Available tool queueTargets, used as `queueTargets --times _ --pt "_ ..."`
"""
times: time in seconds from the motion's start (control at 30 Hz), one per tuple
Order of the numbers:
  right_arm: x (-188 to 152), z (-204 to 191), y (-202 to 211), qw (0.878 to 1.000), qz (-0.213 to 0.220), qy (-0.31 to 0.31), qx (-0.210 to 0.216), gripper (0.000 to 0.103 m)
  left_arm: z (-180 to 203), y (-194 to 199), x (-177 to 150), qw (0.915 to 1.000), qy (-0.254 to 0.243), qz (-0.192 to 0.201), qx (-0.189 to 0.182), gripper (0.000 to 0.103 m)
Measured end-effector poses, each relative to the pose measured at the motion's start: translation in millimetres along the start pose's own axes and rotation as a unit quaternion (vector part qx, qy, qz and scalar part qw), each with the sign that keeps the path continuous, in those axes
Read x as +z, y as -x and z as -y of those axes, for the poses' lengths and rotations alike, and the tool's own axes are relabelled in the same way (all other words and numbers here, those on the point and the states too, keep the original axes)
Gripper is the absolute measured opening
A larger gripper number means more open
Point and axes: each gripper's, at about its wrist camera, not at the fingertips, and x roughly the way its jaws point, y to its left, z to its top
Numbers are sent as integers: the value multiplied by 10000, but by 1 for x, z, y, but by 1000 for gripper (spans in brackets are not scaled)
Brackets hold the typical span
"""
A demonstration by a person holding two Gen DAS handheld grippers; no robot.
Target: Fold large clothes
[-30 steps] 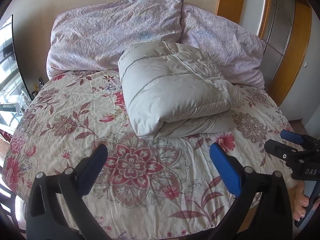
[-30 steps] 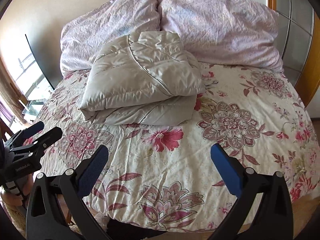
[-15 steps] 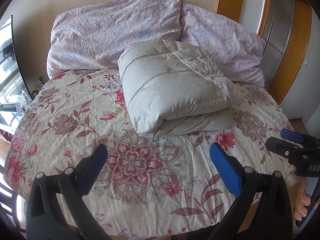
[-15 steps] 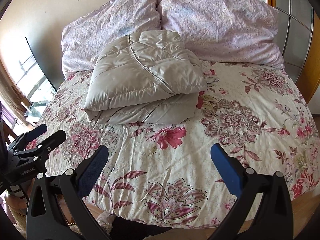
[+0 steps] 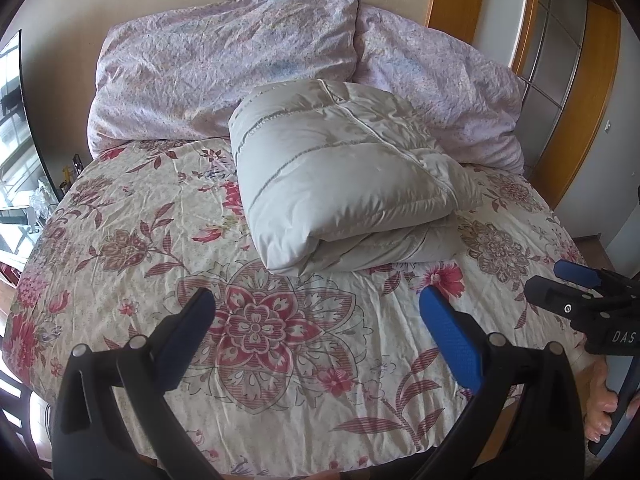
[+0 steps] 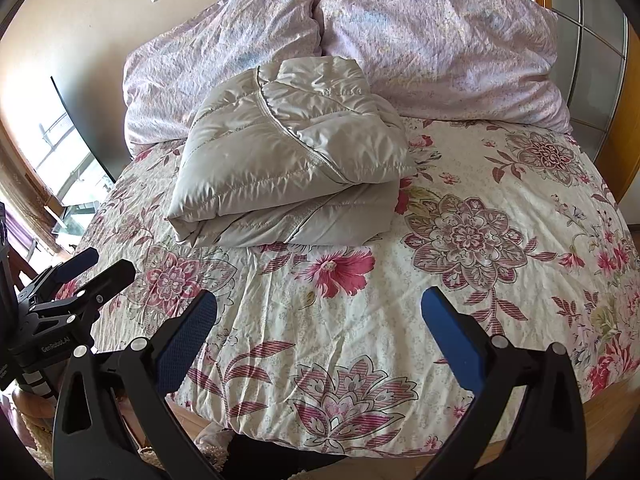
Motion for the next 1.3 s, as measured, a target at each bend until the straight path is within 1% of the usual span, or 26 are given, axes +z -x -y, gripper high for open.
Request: queueTargets --times 0.3,1.3 --pt "0 2 0 10000 4 -34 -19 102 4 -1 -1 10000 -48 5 -63 101" --pt "0 5 -3 10000 0 -76 21 102 5 -3 0 9999 -60 -9 -103 101"
